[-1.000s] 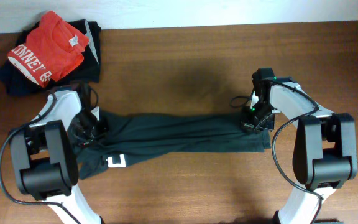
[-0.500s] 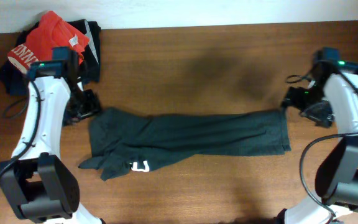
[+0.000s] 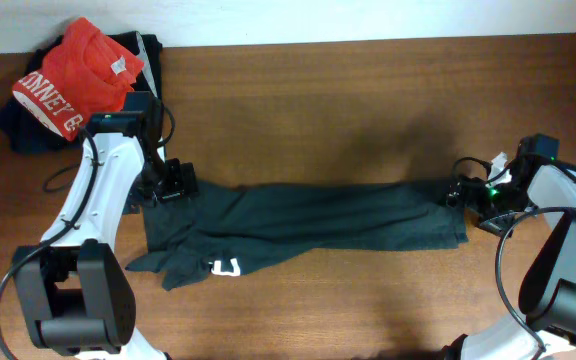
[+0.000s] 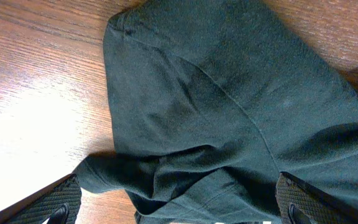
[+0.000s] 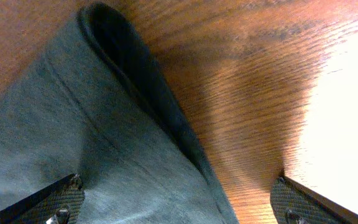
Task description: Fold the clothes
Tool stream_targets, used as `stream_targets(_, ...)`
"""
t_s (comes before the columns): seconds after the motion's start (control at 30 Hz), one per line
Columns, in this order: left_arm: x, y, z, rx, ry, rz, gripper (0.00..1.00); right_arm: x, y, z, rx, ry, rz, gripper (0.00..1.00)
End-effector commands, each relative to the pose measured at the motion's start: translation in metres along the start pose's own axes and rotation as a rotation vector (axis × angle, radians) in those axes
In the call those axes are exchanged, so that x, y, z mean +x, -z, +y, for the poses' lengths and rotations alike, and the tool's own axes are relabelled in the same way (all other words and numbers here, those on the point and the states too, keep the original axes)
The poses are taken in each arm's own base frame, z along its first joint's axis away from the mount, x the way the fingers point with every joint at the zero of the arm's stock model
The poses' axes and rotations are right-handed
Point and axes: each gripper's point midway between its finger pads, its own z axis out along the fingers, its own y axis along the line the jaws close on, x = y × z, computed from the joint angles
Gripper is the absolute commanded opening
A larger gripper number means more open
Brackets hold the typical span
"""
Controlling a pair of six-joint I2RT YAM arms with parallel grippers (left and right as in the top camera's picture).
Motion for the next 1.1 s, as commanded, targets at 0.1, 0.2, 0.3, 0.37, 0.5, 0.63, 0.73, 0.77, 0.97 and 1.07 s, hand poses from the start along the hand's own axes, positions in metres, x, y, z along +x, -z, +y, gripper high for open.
stream_targets(0.1,0.002,-0.001,-0.002,0.007,0.000,0.004,0.99,0.044,-0.017,0.025,-0.141,0.062,0.136,0.55)
stream_targets(0.2,0.002,-0.001,-0.002,0.007,0.000,0.004,0.99,0.044,-0.017,0.026,-0.137,0.058,0.139,0.09)
stream_targets(0.3,0.002,-0.001,-0.002,0.007,0.000,0.004,0.99,0.037,-0.008,0.026,-0.115,0.017,0.137,0.04)
stream_targets(0.37,0.003,-0.002,-0.002,0.006,-0.001,0.007,0.99,0.028,0.008,0.019,-0.038,-0.011,0.124,0.04)
stream_targets(0.5,0.001,-0.002,-0.002,0.009,0.000,-0.002,0.99,0.020,0.052,0.010,0.159,-0.068,0.061,0.04)
stream_targets(0.63,-0.001,-0.002,-0.003,0.011,0.001,-0.009,0.99,0.025,0.073,0.042,0.200,0.042,-0.018,0.04)
stream_targets(0.73,-0.002,-0.002,-0.003,0.012,0.001,-0.013,0.99,0.047,0.069,0.080,0.193,0.161,0.012,0.04)
stream_targets(0.77,-0.002,-0.002,-0.003,0.013,0.001,-0.015,0.99,0.056,0.062,0.094,0.190,0.216,0.035,0.04)
stream_targets(0.97,-0.003,-0.002,-0.004,0.014,0.001,-0.020,0.99,0.117,0.038,0.176,0.090,0.470,0.120,0.04)
stream_targets(1.07,-0.003,-0.002,-0.003,0.013,0.001,-0.019,0.99,0.134,0.033,0.197,0.071,0.518,0.122,0.04)
